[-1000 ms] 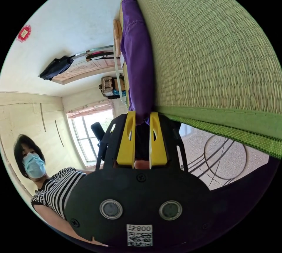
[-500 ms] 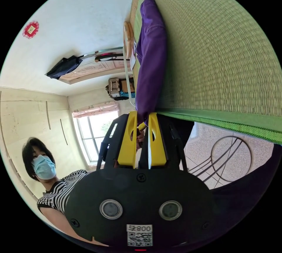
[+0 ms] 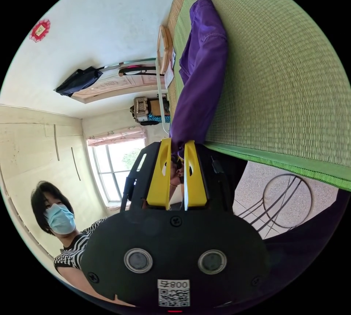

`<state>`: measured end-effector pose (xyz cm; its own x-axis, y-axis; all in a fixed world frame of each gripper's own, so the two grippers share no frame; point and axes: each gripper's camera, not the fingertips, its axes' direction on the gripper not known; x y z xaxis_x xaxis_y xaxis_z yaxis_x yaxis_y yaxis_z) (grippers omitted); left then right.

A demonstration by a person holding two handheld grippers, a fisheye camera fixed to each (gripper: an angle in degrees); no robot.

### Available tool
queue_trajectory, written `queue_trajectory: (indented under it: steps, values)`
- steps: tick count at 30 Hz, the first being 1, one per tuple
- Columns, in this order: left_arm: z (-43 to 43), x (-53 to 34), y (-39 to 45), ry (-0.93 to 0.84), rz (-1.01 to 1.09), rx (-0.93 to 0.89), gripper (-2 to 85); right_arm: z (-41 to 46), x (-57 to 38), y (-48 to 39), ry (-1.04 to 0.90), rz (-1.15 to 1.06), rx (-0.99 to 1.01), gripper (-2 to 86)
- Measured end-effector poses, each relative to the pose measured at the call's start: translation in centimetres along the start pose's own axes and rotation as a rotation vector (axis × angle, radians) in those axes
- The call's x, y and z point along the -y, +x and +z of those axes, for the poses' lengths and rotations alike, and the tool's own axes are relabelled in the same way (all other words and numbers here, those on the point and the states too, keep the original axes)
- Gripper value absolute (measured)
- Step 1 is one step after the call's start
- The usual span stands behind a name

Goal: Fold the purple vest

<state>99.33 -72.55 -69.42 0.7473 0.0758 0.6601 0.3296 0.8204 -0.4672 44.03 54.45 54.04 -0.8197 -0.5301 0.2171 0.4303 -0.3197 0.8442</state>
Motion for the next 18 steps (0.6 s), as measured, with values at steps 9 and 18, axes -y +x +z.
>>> queue_trajectory:
  steps: [9, 18]
  values:
    - [-3.2, -3.3, -2.7, 0.067, 0.001, -0.095, 14.7, 0.3, 1.9, -3.1, -0.006, -0.041, 0.005, 6.2]
    - [-2.3, -8.3, -6.2, 0.115, -0.123, -0.349, 16.7, 0.7, 3.1, -3.9, -0.006, -0.055, 0.03, 5.9]
